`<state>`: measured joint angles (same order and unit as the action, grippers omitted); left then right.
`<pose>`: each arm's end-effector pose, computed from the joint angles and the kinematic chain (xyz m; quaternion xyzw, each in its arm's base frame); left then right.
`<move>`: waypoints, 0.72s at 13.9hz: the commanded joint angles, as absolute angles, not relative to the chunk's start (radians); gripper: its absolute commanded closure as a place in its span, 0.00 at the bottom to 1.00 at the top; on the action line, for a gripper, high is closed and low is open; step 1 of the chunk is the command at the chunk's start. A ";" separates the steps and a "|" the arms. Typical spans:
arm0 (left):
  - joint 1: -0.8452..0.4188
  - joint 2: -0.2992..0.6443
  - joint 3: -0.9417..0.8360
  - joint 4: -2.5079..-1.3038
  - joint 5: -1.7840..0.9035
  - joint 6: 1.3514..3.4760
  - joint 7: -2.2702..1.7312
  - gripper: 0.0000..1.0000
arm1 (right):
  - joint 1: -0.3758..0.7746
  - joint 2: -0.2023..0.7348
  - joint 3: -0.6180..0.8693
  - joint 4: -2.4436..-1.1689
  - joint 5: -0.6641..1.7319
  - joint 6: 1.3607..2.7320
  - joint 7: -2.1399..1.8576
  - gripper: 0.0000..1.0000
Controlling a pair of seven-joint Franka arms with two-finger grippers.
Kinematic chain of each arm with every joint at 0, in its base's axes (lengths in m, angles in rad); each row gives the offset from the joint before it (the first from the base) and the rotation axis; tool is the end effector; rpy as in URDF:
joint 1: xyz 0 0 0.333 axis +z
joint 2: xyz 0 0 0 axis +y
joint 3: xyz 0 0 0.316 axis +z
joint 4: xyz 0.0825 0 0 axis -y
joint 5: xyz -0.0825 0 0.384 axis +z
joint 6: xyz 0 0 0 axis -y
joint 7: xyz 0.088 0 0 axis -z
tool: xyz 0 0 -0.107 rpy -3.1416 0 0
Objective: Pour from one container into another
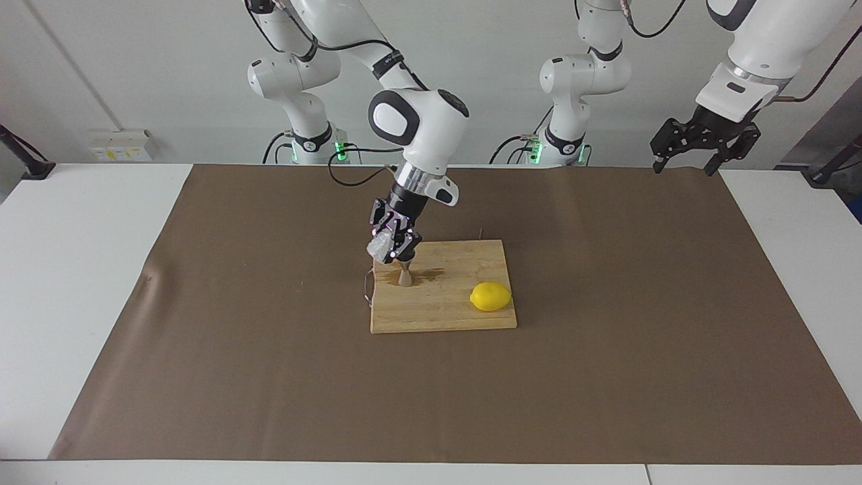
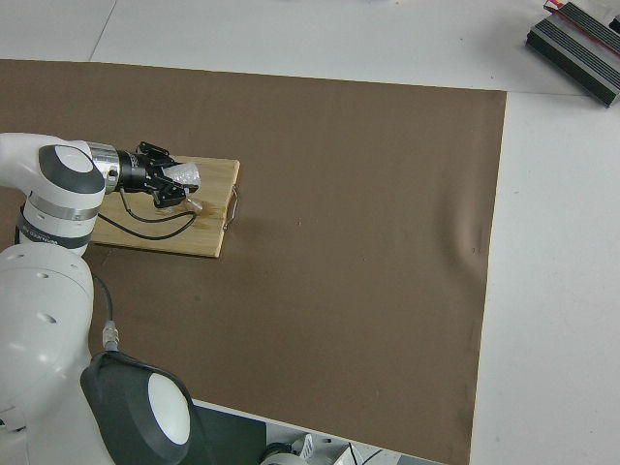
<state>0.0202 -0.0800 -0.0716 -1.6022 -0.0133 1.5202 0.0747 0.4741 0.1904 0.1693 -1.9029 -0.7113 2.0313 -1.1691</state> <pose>0.5235 -0.0301 0.6484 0.9980 -0.0632 -0.0011 0.0038 0.5068 0.3284 0.4076 0.4527 0.8420 -0.1007 0.2755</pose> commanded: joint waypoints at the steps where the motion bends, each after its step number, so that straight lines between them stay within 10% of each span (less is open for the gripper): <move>1: 0.032 -0.109 -0.075 -1.631 -0.026 1.517 0.069 0.00 | 0.466 0.192 0.173 -1.879 -0.727 2.006 -1.149 1.00; 10: 0.032 -0.109 -0.075 -1.631 -0.026 1.517 0.069 0.00 | 0.434 0.199 0.173 -1.845 -0.634 2.009 -1.092 1.00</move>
